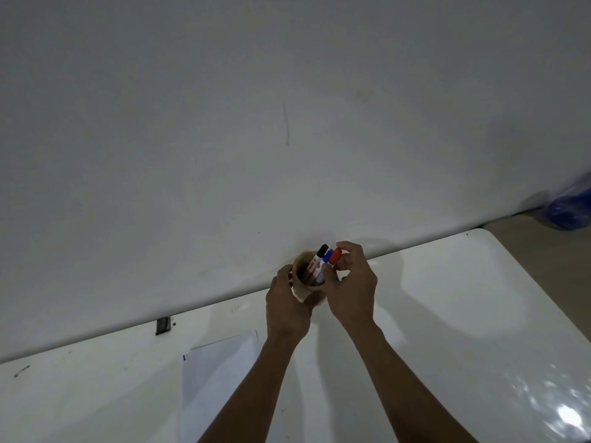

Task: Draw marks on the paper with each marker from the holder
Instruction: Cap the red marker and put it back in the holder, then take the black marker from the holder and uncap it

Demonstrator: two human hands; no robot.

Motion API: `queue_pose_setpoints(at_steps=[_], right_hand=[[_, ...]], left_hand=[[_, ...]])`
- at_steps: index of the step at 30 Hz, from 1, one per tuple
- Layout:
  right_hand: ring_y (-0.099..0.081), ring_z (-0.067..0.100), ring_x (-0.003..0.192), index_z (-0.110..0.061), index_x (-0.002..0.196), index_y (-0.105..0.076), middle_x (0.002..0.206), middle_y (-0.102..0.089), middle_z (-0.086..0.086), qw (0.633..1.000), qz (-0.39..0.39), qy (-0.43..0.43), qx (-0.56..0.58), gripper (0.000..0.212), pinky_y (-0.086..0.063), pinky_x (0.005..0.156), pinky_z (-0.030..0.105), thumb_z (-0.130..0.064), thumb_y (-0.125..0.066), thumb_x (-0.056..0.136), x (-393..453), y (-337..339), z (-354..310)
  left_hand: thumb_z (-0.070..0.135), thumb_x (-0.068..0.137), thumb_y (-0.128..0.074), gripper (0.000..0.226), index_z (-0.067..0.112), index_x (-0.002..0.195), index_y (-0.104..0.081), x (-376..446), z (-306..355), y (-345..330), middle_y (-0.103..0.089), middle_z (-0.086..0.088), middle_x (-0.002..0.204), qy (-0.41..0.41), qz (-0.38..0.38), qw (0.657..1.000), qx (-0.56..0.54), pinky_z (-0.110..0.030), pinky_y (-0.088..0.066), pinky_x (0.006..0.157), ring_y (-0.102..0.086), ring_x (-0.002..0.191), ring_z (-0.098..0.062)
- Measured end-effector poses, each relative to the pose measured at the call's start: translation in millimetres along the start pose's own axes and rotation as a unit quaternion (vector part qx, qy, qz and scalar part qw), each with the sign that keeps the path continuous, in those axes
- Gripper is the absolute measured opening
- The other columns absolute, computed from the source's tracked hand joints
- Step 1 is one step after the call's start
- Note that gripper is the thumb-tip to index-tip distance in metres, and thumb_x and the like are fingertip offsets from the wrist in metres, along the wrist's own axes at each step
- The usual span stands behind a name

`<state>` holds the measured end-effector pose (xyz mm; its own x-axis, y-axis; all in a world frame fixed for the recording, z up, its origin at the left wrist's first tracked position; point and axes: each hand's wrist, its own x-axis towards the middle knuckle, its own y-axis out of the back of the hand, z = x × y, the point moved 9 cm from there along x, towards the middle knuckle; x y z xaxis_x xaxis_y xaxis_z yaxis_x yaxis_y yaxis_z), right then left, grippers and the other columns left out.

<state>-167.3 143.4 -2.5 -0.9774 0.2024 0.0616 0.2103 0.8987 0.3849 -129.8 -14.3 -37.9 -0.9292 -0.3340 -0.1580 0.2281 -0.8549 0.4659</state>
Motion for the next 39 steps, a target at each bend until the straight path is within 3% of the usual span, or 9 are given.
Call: queue_pose_setpoints(at_steps=[5,8,15,18,21,28,32,36,39], right_hand=[[-0.059,0.005,0.078,-0.014,0.129,-0.053,0.086,-0.061,-0.006,0.998,-0.030,-0.037,-0.034,0.048,-0.053,0.081,0.017,-0.005,-0.075,0.087,1.6,-9.6,7.0],[-0.059,0.010,0.082,-0.014,0.128,-0.054,0.097,-0.060,-0.004,0.998,-0.026,-0.035,-0.052,0.052,-0.042,0.069,0.008,-0.018,-0.081,0.084,7.4,-11.2,3.4],[-0.065,0.026,0.099,-0.017,0.109,-0.067,0.111,-0.065,0.006,0.991,-0.015,-0.032,-0.126,0.031,-0.052,0.078,0.031,-0.036,-0.077,0.086,23.9,-22.8,-4.8],[-0.065,0.025,0.099,-0.018,0.103,-0.069,0.109,-0.067,0.006,0.991,-0.011,-0.015,-0.133,0.024,-0.049,0.075,0.027,-0.035,-0.075,0.088,24.5,-23.8,-7.0],[-0.062,0.023,0.100,-0.017,0.095,-0.072,0.104,-0.071,0.004,0.993,0.002,0.024,-0.114,0.021,-0.036,0.073,0.007,-0.035,-0.078,0.085,23.1,-17.5,-18.6],[-0.066,0.000,0.078,-0.014,0.094,-0.068,0.086,-0.070,-0.007,0.998,0.043,0.027,0.036,0.018,-0.047,0.067,0.006,-0.030,-0.074,0.091,14.3,28.1,-65.8],[-0.076,0.015,0.080,-0.020,0.100,-0.062,0.087,-0.077,0.002,0.990,0.059,-0.012,0.124,0.012,-0.057,0.075,0.022,-0.026,-0.070,0.094,-1.1,46.8,-78.7],[-0.075,0.025,0.072,-0.013,0.099,-0.068,0.090,-0.075,0.016,0.939,0.009,-0.141,0.313,0.011,-0.060,0.073,0.033,-0.003,-0.069,0.093,-32.8,29.4,-69.6],[-0.072,0.026,0.077,-0.001,0.093,-0.070,0.093,-0.073,0.015,0.903,-0.042,-0.191,0.382,0.010,-0.059,0.077,0.035,0.008,-0.068,0.089,-70.3,-3.4,-66.5]], left_hand=[[0.023,0.072,-0.087,0.063,0.021,0.127,-0.055,-0.1,-2.1,-0.5,-0.065,0.005,0.122,0.008,-0.004,1.000,-0.007,-0.005,-0.036,0.079,-0.057,0.103,-0.011],[0.022,0.072,-0.087,0.065,0.021,0.128,-0.055,0.4,-3.7,-1.1,-0.065,0.004,0.124,0.009,-0.004,1.000,-0.004,-0.016,-0.043,0.086,-0.061,0.110,-0.018],[0.019,0.074,-0.085,0.067,0.017,0.132,-0.051,0.8,-4.9,-1.9,-0.063,-0.002,0.130,0.028,-0.012,1.000,0.000,-0.023,-0.042,0.089,-0.059,0.114,-0.021],[0.019,0.075,-0.085,0.066,0.017,0.131,-0.051,0.7,-4.8,-1.5,-0.063,-0.001,0.129,0.032,-0.013,0.999,0.003,-0.023,-0.041,0.088,-0.059,0.112,-0.019],[0.022,0.075,-0.085,0.067,0.018,0.132,-0.051,0.8,-3.6,-1.3,-0.064,-0.002,0.129,0.031,-0.013,0.999,0.012,-0.026,-0.045,0.091,-0.061,0.115,-0.023],[0.020,0.072,-0.086,0.068,0.017,0.131,-0.052,-1.7,-1.0,3.6,-0.064,-0.004,0.130,0.042,-0.021,0.999,0.003,-0.028,-0.046,0.086,-0.062,0.115,-0.024],[0.017,0.077,-0.083,0.075,0.013,0.141,-0.045,-12.0,0.1,21.3,-0.059,-0.007,0.137,0.058,-0.023,0.998,0.004,-0.027,-0.045,0.090,-0.058,0.119,-0.024],[0.022,0.084,-0.077,0.044,0.019,0.125,-0.062,-32.4,-8.7,66.9,-0.070,-0.002,0.120,0.044,0.013,0.998,-0.045,-0.019,-0.052,0.079,-0.068,0.098,-0.011],[0.026,0.094,-0.066,0.015,0.027,0.107,-0.073,-57.6,-13.6,100.9,-0.076,0.000,0.107,0.075,0.004,0.975,-0.208,-0.037,-0.062,0.081,-0.072,0.098,-0.012]])
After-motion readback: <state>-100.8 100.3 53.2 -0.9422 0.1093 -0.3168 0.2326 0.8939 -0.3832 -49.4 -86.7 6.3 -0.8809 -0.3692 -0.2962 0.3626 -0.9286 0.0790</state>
